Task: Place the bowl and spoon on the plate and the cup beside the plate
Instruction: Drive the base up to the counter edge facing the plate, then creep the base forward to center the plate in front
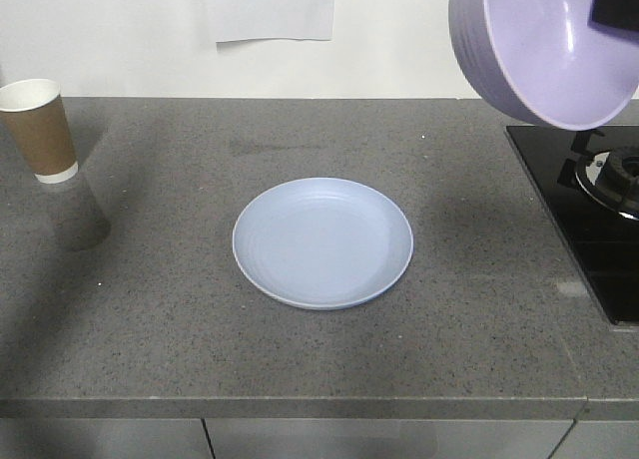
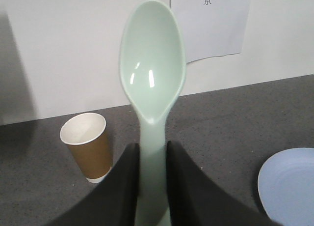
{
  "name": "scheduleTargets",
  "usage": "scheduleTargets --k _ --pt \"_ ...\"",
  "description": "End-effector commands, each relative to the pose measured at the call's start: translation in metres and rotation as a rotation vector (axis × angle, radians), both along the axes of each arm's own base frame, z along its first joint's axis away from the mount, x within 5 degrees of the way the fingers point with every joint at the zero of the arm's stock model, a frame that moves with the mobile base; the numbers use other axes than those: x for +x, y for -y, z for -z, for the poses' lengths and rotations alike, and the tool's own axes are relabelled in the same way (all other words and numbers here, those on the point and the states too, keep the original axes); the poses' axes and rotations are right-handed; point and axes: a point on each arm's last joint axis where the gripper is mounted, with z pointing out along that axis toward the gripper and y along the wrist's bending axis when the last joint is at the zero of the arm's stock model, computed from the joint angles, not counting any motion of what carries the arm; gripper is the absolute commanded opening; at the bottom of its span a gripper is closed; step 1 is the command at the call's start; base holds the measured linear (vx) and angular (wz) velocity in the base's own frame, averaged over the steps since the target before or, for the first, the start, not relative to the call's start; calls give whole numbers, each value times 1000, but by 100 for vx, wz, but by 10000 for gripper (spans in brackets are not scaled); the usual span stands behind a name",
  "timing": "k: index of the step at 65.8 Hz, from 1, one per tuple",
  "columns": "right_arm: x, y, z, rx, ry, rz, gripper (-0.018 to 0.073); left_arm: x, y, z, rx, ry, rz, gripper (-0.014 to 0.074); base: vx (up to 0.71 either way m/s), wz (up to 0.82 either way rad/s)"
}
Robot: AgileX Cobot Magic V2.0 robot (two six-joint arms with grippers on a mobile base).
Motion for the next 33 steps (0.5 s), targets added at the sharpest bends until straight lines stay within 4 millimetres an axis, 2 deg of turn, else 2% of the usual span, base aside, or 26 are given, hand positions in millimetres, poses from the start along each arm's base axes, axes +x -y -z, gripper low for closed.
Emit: scheduleTargets --k 1,33 --pt "-7 -2 -19 48 87 16 -6 -5 0 -18 -15 116 3 -6 7 -1" --pt "-7 -2 -19 48 87 16 -6 -5 0 -18 -15 116 3 -6 6 0"
